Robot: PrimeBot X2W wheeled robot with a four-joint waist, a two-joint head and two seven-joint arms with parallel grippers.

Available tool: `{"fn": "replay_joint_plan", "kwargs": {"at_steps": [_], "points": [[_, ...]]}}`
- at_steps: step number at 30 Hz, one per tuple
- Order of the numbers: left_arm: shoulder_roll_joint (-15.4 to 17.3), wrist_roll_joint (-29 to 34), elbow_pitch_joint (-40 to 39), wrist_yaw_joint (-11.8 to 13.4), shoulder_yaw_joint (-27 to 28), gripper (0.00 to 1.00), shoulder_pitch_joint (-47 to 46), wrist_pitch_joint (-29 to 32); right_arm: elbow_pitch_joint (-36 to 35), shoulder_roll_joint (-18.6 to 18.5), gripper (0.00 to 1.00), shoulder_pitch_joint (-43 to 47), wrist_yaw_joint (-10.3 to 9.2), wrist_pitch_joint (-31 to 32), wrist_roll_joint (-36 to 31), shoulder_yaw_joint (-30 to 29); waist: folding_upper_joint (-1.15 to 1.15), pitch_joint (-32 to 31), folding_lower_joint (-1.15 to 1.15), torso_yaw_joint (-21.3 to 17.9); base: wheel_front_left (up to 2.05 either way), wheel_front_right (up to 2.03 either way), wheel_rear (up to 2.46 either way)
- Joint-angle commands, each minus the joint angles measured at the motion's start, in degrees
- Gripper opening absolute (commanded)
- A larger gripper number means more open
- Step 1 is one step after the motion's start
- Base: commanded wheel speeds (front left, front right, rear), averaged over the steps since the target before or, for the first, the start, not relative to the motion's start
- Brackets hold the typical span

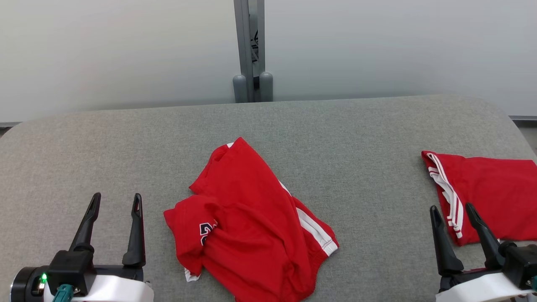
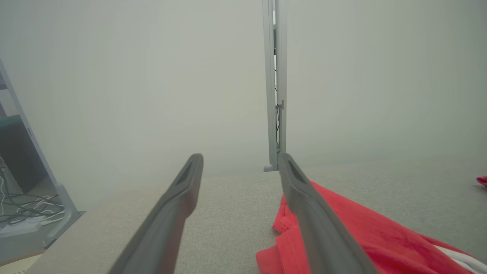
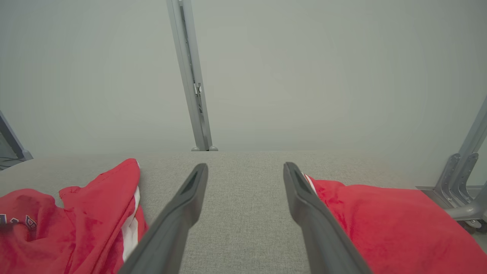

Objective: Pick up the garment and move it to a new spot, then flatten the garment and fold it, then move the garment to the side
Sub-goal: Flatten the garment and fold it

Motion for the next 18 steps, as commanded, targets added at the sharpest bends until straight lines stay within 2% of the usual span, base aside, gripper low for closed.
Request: {"fn": "replay_joint_plan", "kwargs": {"at_steps": [1, 14, 18], "points": [[0.2, -0.2, 0.1, 0.1, 0.2, 1.0, 0.6, 0.0, -0.3, -0.3, 1.0, 0.4, 0.02, 0.1, 0.1, -0.2, 0.0, -0.3, 0.0, -0.3, 0.0, 0.0, 0.0], [0.5, -0.5, 0.3, -0.6, -0.8, 1.0, -1.4, 1.2, -0.9, -0.3, 1.0, 0.6, 0.02, 0.3, 1.1, -0.4, 0.0, 0.4, 0.0, -0.2, 0.0, 0.0, 0.0], [0.0, -0.5, 0.3, -2.7, -2.9, 1.0, -4.9, 2.7, -0.9, -0.3, 1.0, -0.2, 0.02, 0.4, 1.2, 0.1, 0.0, 1.5, 0.0, -0.6, 0.0, 0.0, 0.0]]}}
